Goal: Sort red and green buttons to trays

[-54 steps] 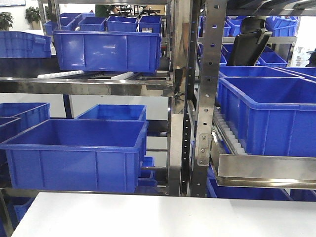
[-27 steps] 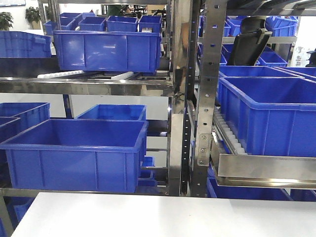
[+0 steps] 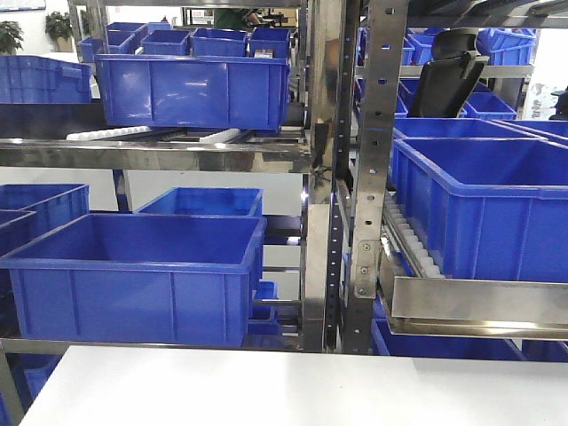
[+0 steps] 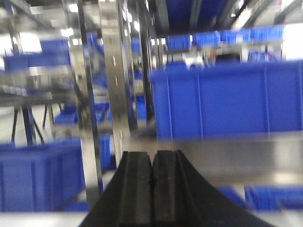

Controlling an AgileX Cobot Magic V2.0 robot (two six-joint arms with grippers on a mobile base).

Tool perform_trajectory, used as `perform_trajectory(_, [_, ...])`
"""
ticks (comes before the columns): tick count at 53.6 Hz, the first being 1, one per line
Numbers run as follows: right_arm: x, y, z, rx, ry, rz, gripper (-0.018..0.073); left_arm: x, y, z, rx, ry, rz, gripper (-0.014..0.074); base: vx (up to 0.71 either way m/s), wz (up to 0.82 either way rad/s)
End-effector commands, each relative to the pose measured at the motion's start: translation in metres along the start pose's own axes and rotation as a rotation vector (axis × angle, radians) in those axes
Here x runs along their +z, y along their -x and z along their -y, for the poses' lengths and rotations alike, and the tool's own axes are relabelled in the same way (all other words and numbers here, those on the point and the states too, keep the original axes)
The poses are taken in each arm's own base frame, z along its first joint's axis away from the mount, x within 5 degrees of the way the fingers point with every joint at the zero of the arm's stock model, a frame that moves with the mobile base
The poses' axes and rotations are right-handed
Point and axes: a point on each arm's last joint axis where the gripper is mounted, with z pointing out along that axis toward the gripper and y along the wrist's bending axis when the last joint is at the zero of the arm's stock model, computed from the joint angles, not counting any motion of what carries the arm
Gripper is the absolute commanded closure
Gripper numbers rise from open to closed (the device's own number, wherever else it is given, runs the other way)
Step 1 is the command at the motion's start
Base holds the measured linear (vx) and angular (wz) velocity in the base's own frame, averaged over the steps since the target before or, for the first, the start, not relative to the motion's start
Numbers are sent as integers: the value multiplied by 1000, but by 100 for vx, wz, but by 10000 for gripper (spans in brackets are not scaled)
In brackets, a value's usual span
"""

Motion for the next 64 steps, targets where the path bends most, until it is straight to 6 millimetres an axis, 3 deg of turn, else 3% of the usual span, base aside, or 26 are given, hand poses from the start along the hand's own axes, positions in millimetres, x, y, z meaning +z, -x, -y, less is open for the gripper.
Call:
perform_trajectory(1, [-4,64,-7,-14,20,245,569,10,49,6,-34,-1,166,599,0,0])
perform_trajectory(7, [7,127,-14,-55,23,319,569,41,83,15,6,1,134,599,0,0])
perform_trajectory(10, [18,148,-16,-94,17,316,569,64,96,20,33,2,89,599,0,0])
perform_trajectory(12, [31,162,-18,-134,12,306,569,82,103,23,41,1,41,599,0,0])
perform_trajectory(13, [47,175,-20,-184,6,287,569,104,109,26,43,-1,-14,599,0,0])
perform_trajectory(16, [67,184,-20,-197,5,260,569,126,113,29,43,-3,-65,599,0,0])
perform_trajectory(22, [103,184,-20,-186,4,189,569,155,118,32,42,-4,-117,599,0,0])
perform_trajectory(29, [134,164,-18,-164,2,77,569,174,113,33,57,-2,-159,596,0,0])
perform_trajectory(42, [146,149,-16,-118,-4,-27,488,181,96,32,173,-23,-271,513,0,0])
perform_trajectory(49, [146,147,-16,-119,-6,-49,341,181,95,32,167,-24,-282,386,0,0])
perform_trajectory(57, [146,146,-16,-119,-7,-65,70,180,95,33,162,-24,-288,158,0,0])
perform_trajectory(64, [146,149,-16,-119,-5,-33,-102,180,95,33,162,-24,-289,8,0,0])
